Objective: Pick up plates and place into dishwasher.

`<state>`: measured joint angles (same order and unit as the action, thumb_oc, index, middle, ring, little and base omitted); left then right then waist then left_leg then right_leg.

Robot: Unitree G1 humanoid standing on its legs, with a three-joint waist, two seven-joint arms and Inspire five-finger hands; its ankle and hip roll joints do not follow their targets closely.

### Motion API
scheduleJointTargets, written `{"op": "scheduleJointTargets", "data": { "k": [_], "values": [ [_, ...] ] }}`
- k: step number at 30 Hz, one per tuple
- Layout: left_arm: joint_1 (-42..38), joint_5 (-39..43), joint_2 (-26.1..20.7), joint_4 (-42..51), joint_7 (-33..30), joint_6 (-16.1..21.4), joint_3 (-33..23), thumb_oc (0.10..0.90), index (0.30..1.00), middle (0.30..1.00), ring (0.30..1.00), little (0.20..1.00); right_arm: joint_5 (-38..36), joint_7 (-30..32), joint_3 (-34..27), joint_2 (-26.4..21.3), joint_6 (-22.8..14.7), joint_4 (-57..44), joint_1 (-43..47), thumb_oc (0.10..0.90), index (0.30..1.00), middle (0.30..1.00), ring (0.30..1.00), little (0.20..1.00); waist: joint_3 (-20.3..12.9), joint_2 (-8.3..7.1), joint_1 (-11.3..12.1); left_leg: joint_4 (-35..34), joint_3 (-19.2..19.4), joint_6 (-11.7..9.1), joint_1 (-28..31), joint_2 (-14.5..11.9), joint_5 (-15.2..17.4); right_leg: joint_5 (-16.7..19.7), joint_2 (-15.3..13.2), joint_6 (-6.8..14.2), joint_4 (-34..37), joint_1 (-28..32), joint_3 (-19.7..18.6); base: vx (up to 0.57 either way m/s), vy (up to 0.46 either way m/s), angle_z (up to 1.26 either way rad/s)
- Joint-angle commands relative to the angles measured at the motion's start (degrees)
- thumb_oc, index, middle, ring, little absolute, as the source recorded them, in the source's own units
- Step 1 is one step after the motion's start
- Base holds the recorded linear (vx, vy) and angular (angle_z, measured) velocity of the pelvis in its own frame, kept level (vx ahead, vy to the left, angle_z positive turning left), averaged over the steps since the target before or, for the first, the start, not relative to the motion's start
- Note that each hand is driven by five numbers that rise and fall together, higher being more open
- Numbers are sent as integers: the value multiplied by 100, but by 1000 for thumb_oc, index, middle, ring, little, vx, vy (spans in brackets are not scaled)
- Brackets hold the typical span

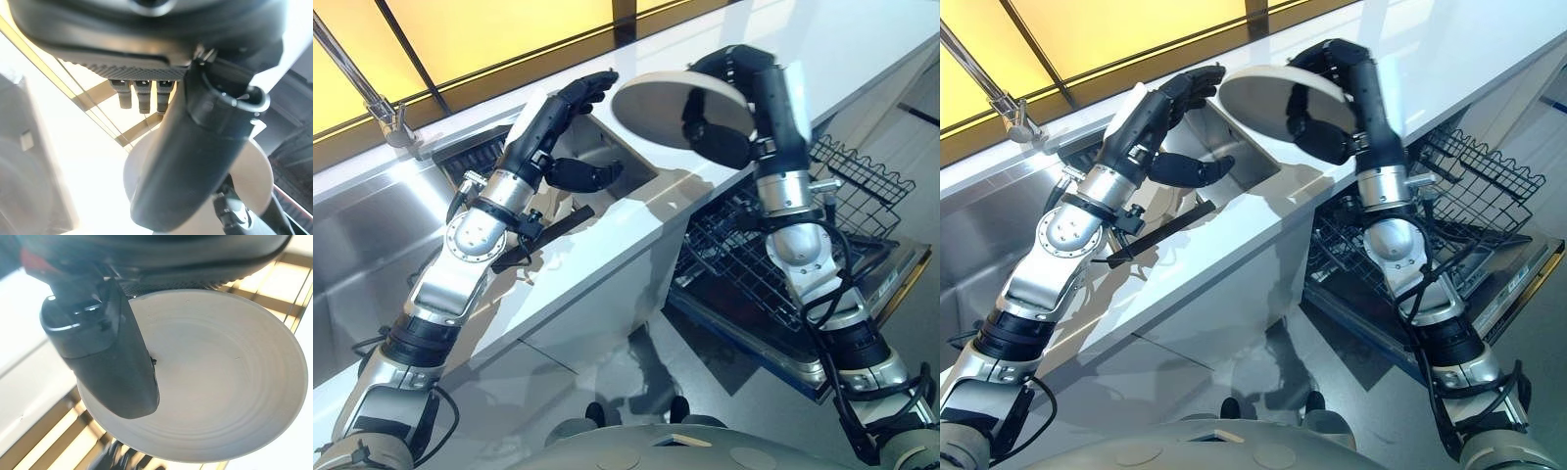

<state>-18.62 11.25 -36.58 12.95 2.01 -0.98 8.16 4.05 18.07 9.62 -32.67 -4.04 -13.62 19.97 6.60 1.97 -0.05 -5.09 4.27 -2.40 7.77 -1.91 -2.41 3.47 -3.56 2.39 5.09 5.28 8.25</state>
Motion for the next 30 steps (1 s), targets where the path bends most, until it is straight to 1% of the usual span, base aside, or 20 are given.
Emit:
{"op": "scheduleJointTargets", "data": {
  "k": [1, 5, 8, 12, 16, 20, 26, 30],
  "values": [
    [-33, 81, -341, 386, -536, 607, -686, 800, 900, 900, 900, 900, 191, 525, -535, -222, -771, -354, 347, 100, 300, 300, 300, 200, -550, -210, 82, 9, -70, 275, -160, 570, 305, -208, -71, 455, -350, -72, -103, 0, 0, 0],
    [211, 10, -319, 148, -647, 670, -867, 800, 900, 900, 900, 900, 233, 685, -698, -312, -854, -217, 328, 100, 300, 300, 300, 200, -546, -221, 122, 29, -140, 298, -156, 585, 307, -214, -64, 433, -362, -67, -138, 3, 1, -1],
    [446, -143, -287, -217, -823, 749, -1032, 800, 900, 900, 900, 900, 400, 1013, -895, -405, -921, 3, 316, 100, 300, 300, 300, 200, -548, -236, 150, 54, -176, 321, -155, 590, 314, -229, -52, 410, -393, -65, -168, 14, -1, -3],
    [645, -226, -315, -610, -913, 776, -1213, 800, 900, 900, 900, 900, 478, 1326, -1236, -592, -909, 183, 168, 100, 300, 300, 300, 200, -563, -251, 119, 58, -172, 331, -141, 579, 325, -254, -36, 400, -440, -74, -197, 6, -2, -1],
    [810, -213, -352, -895, -903, 762, -1329, 800, 900, 900, 900, 900, 645, 1696, -1599, -757, -804, 384, -52, 100, 300, 300, 300, 200, -560, -258, 61, 64, -157, 343, -133, 571, 338, -259, -9, 396, -457, -90, -263, 15, -17, -1],
    [980, -232, -329, -1165, -866, 871, -1394, 800, 900, 900, 900, 900, 669, 2051, -1983, -842, -723, 584, -348, 100, 300, 300, 300, 200, -550, -255, 0, 70, -128, 346, -121, 558, 348, -255, 16, 390, -460, -92, -327, 32, -30, -7],
    [1211, -165, -284, -1441, -790, 958, -1492, 800, 900, 900, 900, 900, 664, 2383, -2421, -873, -511, 1226, -895, 100, 300, 300, 300, 200, -512, -242, -80, 72, -99, 351, -109, 536, 351, -266, 56, 376, -473, -100, -394, 31, -35, -7],
    [1309, -116, -268, -1501, -746, 1007, -1545, 800, 900, 900, 900, 900, 539, 2393, -2611, -903, -358, 1647, -1163, 100, 300, 300, 300, 200, -478, -236, -83, 72, -96, 351, -113, 527, 349, -276, 67, 370, -485, -105, -384, 23, -31, -9]
  ]
}}
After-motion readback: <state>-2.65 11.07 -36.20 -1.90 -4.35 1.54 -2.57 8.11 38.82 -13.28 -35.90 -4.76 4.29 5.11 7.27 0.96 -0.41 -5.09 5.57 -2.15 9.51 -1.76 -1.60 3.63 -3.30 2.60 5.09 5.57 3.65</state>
